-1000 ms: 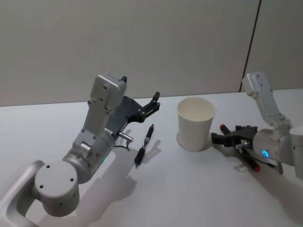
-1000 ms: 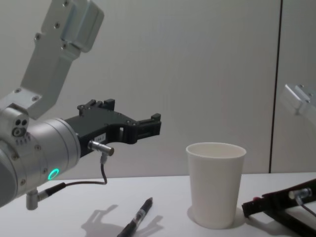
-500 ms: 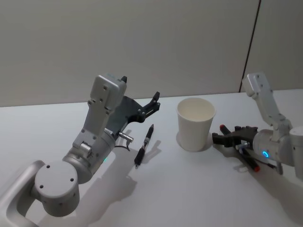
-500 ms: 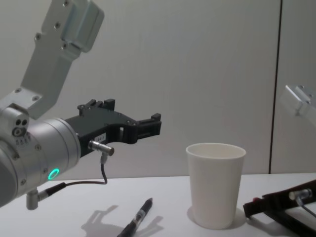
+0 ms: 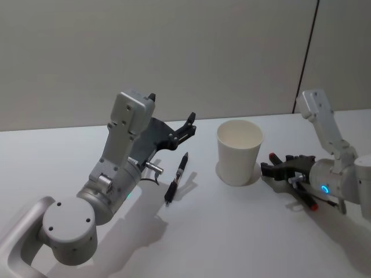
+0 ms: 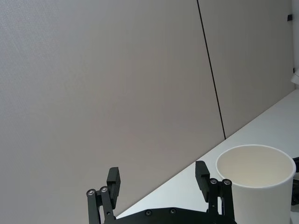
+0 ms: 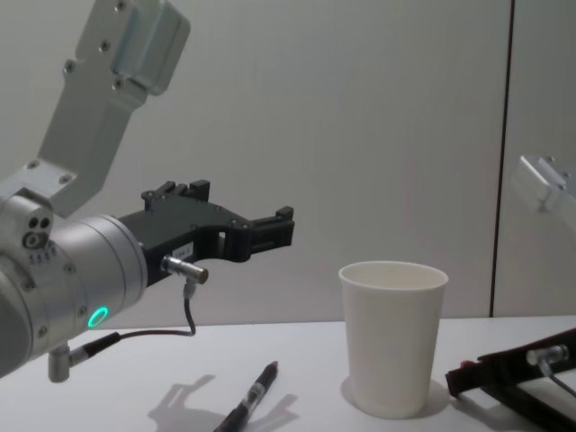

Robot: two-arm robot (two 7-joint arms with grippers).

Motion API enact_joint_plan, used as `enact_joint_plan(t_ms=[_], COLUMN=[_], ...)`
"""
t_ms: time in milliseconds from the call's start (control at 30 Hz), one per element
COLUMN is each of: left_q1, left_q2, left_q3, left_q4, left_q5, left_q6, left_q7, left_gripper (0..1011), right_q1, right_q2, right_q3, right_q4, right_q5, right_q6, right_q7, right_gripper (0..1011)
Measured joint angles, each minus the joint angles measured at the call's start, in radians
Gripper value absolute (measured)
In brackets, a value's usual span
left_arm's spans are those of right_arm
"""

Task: Place the pen into the pen holder.

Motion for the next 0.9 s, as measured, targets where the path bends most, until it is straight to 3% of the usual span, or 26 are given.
enact_joint_plan(t_ms=[900], left_q1=[0.000], left_q2=[0.000], left_q3=[0.000], left_q4=[0.000], left_q5=[0.000], left_q6=[0.000], left_q7=[0.000], left_gripper=[1001], right_q1=[-0.001], right_q2=[0.000], right_q3=[0.000], right_q4=[0.001], right_q5=[0.000], right_q6=[0.000], right_q7=[0.000], right_gripper=[553])
